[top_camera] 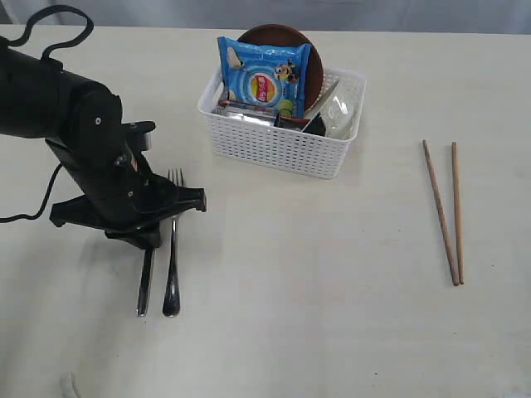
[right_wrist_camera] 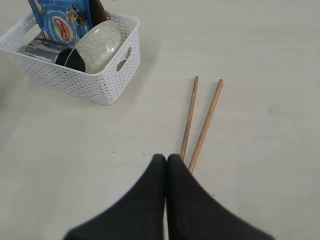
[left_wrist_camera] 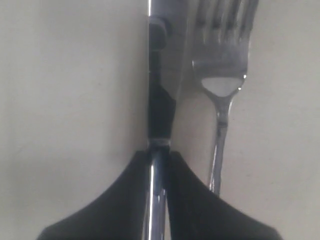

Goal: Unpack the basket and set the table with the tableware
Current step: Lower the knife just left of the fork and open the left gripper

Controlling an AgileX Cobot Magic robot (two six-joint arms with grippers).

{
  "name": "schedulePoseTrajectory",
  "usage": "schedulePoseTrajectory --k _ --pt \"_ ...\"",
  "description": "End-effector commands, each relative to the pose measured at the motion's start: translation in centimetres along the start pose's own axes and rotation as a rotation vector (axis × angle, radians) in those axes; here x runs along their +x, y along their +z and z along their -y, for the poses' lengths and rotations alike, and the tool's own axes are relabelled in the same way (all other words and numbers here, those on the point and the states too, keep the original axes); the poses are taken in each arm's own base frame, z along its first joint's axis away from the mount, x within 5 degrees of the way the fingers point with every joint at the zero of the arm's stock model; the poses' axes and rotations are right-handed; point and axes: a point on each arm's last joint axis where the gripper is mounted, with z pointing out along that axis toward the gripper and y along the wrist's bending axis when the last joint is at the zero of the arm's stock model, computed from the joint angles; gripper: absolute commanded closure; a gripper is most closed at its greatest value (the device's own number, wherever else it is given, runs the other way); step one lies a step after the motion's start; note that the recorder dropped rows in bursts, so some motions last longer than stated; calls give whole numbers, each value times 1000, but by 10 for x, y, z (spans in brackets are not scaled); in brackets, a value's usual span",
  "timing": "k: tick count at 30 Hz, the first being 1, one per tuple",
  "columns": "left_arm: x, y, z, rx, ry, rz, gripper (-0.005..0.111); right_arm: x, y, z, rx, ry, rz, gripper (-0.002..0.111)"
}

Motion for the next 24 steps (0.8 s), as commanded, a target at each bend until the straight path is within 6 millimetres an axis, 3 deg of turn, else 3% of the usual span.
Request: schedulePoseTrajectory --k 1,24 --pt "-1 9 0 1 -9 -6 107 1 0 0 -3 -13 4 108" --pt "1 7 -5 -52 5 -23 106 1 0 0 -3 -15 4 108"
